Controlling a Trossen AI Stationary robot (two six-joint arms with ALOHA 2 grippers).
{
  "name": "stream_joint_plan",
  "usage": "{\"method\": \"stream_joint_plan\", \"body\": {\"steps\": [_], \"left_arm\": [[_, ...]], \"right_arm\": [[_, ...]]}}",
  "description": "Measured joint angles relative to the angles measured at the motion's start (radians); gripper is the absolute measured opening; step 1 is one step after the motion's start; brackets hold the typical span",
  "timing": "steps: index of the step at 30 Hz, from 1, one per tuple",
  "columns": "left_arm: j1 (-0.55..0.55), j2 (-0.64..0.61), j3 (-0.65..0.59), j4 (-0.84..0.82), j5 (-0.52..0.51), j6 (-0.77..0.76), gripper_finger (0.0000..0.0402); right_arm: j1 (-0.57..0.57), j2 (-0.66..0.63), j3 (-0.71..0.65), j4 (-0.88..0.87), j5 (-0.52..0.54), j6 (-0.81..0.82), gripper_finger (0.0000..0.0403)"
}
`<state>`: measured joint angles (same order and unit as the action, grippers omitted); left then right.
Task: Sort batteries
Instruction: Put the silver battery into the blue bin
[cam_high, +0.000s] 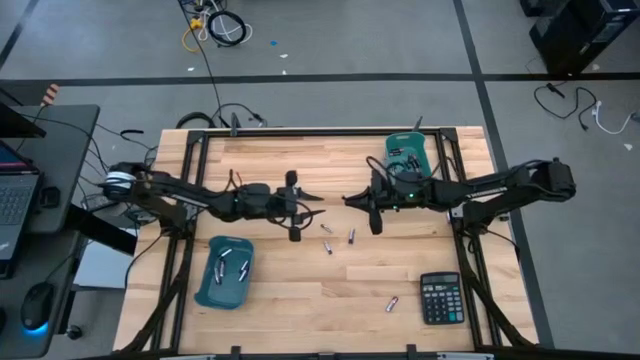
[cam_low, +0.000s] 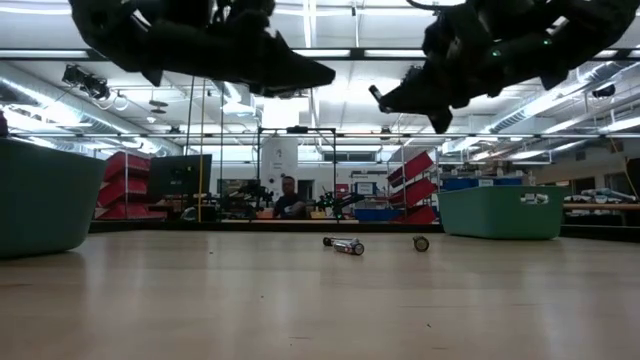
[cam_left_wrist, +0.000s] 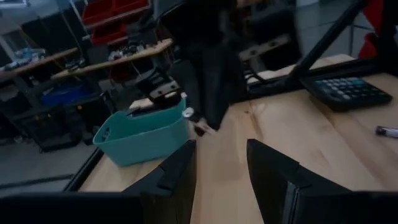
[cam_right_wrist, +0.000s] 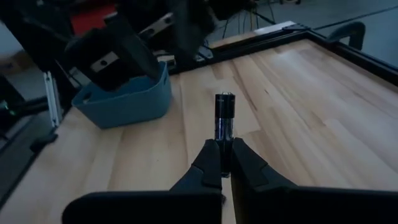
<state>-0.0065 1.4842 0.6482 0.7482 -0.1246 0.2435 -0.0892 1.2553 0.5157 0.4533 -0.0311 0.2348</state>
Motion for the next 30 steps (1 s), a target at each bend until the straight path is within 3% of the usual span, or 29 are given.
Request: {"method": "stream_joint_plan", "body": {"steps": [12,19,30], "left_arm": [[0.062,0.124,0.071,0.029,0.022,-0.055,0.0142],[0.080,0.146,0.073,0.075,0.088,-0.064,0.0142],[0.081,0.148,0.072,0.091,0.098,-0.064,0.0142]], "right_arm": [[0.015,0.141,0.100,-0.004,-0.015,-0.123,0.0002],[0.016,0.153,0.103,0.011,-0.015,-0.142,0.0002],[0.016,0.153,0.103,0.020,-0.015,-0.160,0.0002]]}}
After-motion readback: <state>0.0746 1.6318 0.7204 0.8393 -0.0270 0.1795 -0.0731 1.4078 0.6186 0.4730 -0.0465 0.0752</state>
